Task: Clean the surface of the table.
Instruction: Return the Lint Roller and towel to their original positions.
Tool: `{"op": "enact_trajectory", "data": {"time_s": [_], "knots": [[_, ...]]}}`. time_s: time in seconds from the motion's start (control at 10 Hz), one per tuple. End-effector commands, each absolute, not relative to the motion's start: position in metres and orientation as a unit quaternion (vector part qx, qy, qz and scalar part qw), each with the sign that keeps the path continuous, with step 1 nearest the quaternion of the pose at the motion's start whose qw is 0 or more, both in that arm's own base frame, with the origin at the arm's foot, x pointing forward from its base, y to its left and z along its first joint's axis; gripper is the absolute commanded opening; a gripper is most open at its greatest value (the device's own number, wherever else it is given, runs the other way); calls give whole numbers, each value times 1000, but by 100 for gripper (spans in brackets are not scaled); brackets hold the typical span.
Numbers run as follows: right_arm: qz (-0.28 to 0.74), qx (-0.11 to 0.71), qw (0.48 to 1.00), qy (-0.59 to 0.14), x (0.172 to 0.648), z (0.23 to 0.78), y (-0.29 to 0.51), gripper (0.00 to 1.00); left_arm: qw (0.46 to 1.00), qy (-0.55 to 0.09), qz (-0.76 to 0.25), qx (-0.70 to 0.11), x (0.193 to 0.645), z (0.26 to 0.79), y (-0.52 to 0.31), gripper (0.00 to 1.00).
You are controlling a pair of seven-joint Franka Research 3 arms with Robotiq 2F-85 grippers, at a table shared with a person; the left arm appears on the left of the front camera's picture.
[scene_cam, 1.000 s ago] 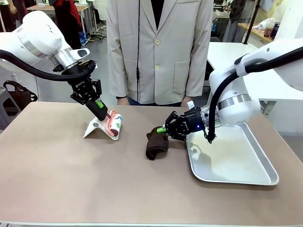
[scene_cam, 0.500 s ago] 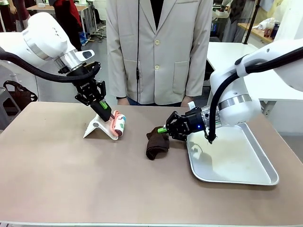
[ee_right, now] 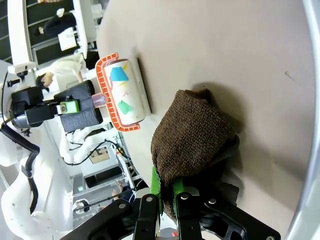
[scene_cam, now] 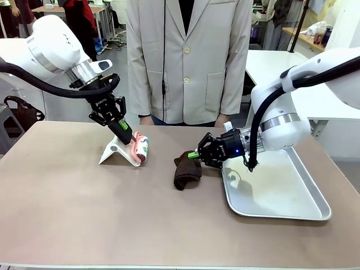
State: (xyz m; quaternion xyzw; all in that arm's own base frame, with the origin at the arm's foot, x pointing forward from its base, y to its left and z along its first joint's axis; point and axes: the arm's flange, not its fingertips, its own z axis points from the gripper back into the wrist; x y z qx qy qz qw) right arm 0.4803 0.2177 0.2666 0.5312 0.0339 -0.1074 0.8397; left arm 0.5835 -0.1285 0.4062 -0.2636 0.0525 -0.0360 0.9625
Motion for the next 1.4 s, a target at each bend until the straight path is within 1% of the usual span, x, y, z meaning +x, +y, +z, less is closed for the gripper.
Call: {"op": "enact_trajectory", "data": {"time_s": [0.0, 0.2, 0.5, 0.8, 1.0, 1.3], "knots": [[-118, 542, 831, 38, 488, 267, 222, 11, 964, 47, -14, -261, 577, 410, -130, 22], [-117, 543, 831, 39, 487, 268, 223, 11, 966, 38, 12, -257, 577, 409, -130, 22], [-116, 544, 830, 43, 488, 266, 225, 11, 970, 47, 30, -238, 575, 406, -124, 22], [-116, 546, 828, 48, 489, 265, 226, 11, 971, 43, 7, -235, 574, 408, -116, 22], [-120, 546, 827, 54, 490, 264, 226, 11, 969, 43, -29, -240, 576, 408, -114, 22], [-120, 546, 827, 57, 491, 265, 227, 11, 971, 53, -22, -232, 579, 403, -109, 22]]}}
